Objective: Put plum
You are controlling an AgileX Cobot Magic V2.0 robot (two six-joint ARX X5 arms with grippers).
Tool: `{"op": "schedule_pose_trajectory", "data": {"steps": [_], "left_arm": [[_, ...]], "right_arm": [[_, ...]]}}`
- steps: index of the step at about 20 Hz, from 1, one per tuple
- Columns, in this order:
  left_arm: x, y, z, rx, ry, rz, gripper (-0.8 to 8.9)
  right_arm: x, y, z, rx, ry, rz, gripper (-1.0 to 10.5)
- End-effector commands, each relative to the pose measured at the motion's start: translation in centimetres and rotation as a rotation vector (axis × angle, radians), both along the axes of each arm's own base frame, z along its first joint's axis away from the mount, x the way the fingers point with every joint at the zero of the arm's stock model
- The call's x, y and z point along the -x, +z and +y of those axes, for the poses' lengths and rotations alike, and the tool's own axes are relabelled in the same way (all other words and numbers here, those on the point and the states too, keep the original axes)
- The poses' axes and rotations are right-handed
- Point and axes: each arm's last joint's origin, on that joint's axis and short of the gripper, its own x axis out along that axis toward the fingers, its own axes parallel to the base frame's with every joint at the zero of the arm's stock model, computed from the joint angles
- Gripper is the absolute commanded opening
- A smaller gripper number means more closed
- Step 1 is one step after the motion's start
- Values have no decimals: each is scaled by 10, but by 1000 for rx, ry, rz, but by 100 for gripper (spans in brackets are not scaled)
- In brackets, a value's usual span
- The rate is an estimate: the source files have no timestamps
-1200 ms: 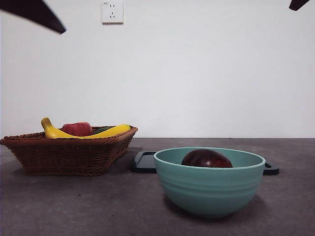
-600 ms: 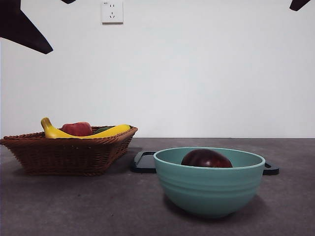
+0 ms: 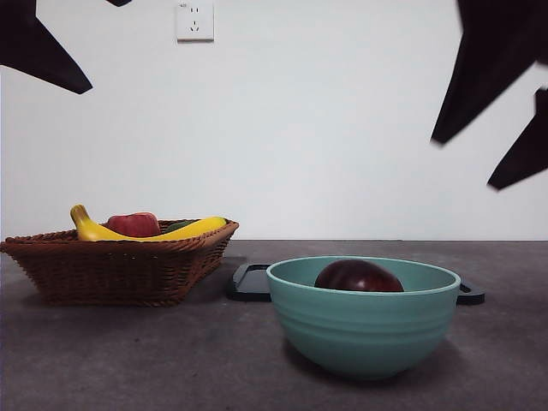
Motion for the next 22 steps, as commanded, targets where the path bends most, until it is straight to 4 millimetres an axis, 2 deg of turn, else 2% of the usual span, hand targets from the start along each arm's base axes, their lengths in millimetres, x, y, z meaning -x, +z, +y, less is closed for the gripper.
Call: {"op": "schedule_pose_trajectory", "data": {"steps": [1,7,15,17,20,22], "left_arm": [[0,3,-2,9,-9,-4,403],[0,3,-2,9,-9,-3,403],[0,3,-2,10,-9,-5,403],[0,3,-2,9,-9,-4,403],[0,3,-2,9,-9,-5,403],[0,3,-2,10,-9,-5,403]], "right_arm": [[-9,-12,10,52,-16,18,354],[-27,-40,36,142,7,42,285],[-39,-70,54,211,17,87,134],[-39,-73,57,215,28,92,129],[-40,-72,59,205,32,78,6],[-40,-72,59,204,30,80,6]]}}
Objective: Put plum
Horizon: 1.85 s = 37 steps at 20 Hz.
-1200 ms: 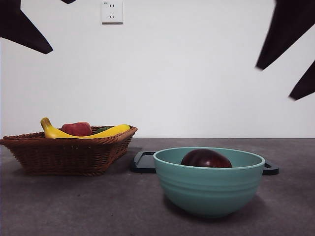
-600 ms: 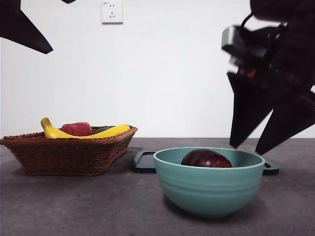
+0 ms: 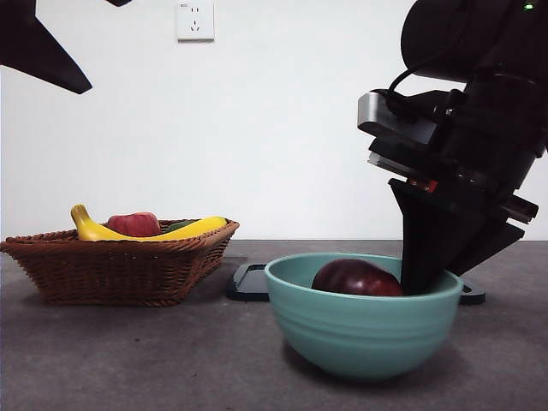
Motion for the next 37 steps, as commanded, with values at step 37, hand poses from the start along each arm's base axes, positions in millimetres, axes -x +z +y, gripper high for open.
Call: {"op": "schedule_pose_trajectory", "data": {"steps": [37], "left_arm": [[0,2,-2,7,-10,-2,403]], "right_arm": [[-171,12,-12,-9,-269,-67,24]]}}
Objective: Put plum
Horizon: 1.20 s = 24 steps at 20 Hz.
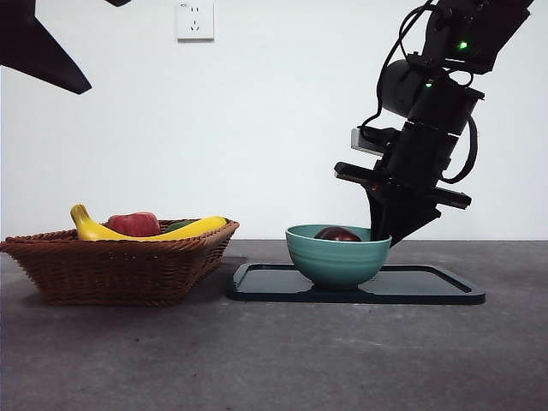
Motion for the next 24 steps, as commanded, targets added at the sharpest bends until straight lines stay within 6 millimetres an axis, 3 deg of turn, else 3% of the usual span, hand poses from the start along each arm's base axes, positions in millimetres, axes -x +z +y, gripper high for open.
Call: {"op": "schedule_pose_trajectory", "data": {"steps": [1,2,4,7,9,12,15,19,24], "left_arm": [[0,3,-2,8,-9,-4,403],[0,3,-2,9,-9,-5,403],[0,3,-2,9,-9,-4,403],[0,3,-2,9,-9,-5,403],[0,3,-2,9,-9,-6,403],[0,3,-2,9,-9,-6,403],[0,3,-2,9,-10,-6,403],[0,3,-2,9,-9,-5,403],[-1,3,-2,10,-9,-7,403]], "right_arm": [[-4,0,2,0,8,-6,91],[-4,1,2,-1,5,-5,162],[-3,9,0,-3,0,-16,169],[9,49,-7,-28,-9,-115,169],[28,87,-12,-54,0,-193,169],[75,142,-25,-98,55,-260,169],[121,169,-37,-89,97,-272,169],[165,174,-48,-105,112,-323,169],[216,141,-58,-150,171,-323,169]]}}
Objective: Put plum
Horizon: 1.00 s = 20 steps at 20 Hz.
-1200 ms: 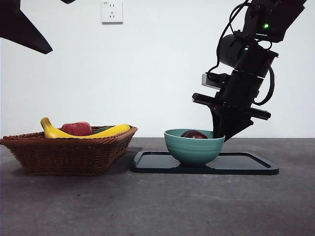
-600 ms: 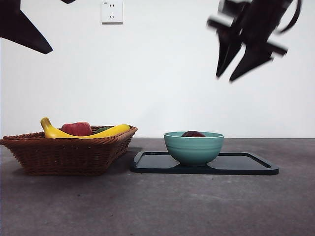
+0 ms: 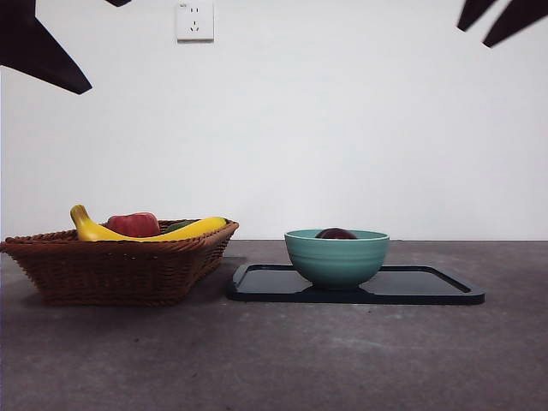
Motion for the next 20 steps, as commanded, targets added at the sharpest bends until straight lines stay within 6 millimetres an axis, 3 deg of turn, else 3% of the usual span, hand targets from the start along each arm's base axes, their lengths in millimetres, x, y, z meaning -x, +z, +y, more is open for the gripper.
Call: {"op": "schedule_pose_trajectory", "data": {"steps": [1,7,20], "left_arm": [[0,3,-2,10,-9,-7,403],[0,3,-2,10,-9,-6,403],[0,3,-2,10,-9,-7,403]], "right_arm": [[16,-14,-1,-35,59,0,169],[42,-42,-6,-70,112,38,169],[42,-43,-6,-72,111,38,169]]}}
